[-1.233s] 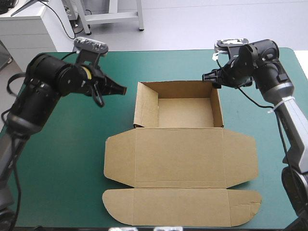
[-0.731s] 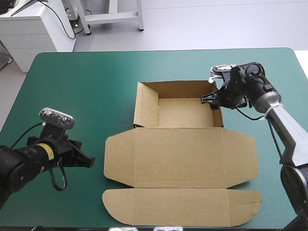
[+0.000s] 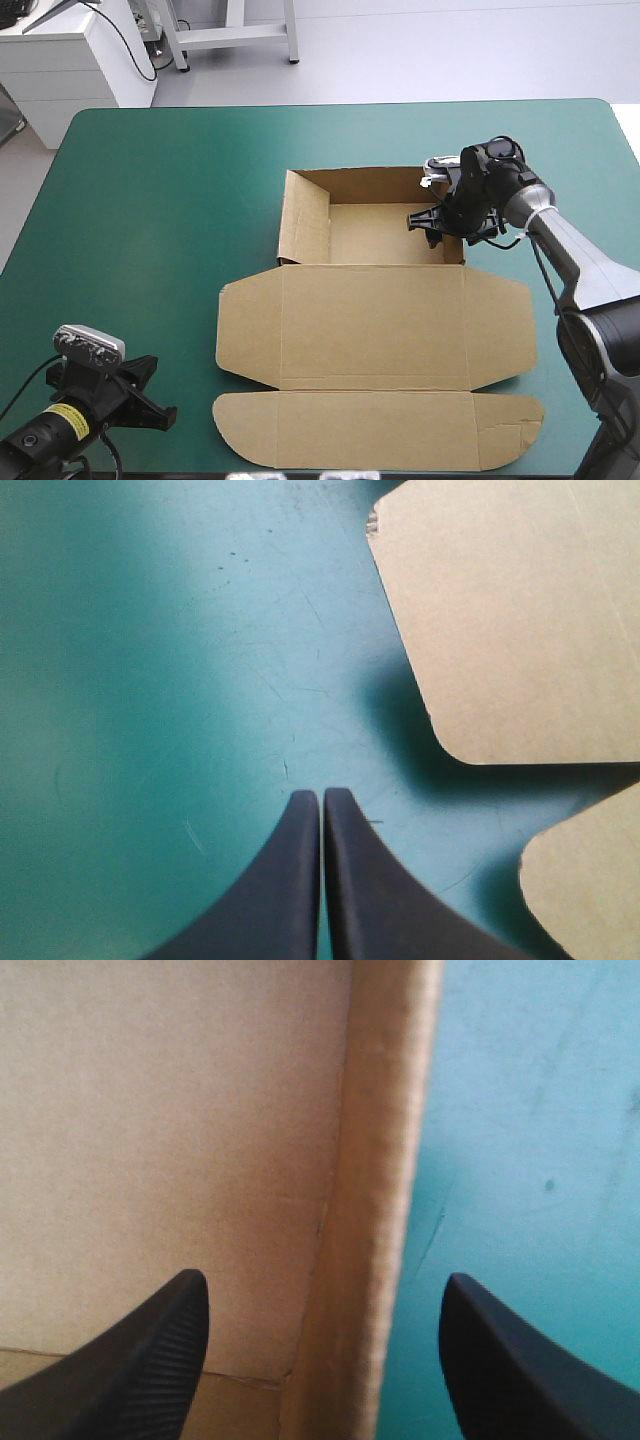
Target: Fold the box
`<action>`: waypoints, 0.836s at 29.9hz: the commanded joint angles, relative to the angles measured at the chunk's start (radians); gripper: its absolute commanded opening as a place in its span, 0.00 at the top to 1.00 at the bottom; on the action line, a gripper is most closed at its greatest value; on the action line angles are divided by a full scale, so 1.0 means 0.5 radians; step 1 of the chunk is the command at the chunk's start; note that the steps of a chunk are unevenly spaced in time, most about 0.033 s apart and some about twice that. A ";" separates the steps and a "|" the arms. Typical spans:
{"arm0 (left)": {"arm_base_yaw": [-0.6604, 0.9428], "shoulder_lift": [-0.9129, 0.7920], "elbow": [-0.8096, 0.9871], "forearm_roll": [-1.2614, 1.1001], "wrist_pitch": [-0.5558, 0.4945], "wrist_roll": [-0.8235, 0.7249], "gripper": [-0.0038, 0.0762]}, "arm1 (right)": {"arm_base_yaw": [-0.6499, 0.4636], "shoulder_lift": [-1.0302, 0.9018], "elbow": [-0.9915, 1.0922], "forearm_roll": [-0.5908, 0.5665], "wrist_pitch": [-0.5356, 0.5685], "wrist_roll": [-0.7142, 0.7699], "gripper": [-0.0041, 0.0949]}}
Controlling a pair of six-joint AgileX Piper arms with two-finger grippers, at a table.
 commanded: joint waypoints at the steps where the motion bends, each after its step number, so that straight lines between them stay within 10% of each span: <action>1: -0.006 0.003 -0.030 0.027 -0.182 -0.038 0.96 | -0.013 -0.062 -0.047 -0.002 0.034 -0.038 0.35; 4: -0.006 0.003 -0.030 0.011 -0.220 -0.038 0.96 | -0.013 -0.054 -0.047 -0.002 0.056 -0.049 0.50; 8: -0.006 0.003 -0.030 0.019 -0.224 -0.038 0.96 | -0.024 -0.057 -0.102 -0.011 0.060 -0.056 0.97; 25: -0.006 0.003 -0.030 -0.044 -0.298 -0.076 0.96 | -0.636 -0.069 -1.149 -0.055 0.165 -0.315 0.98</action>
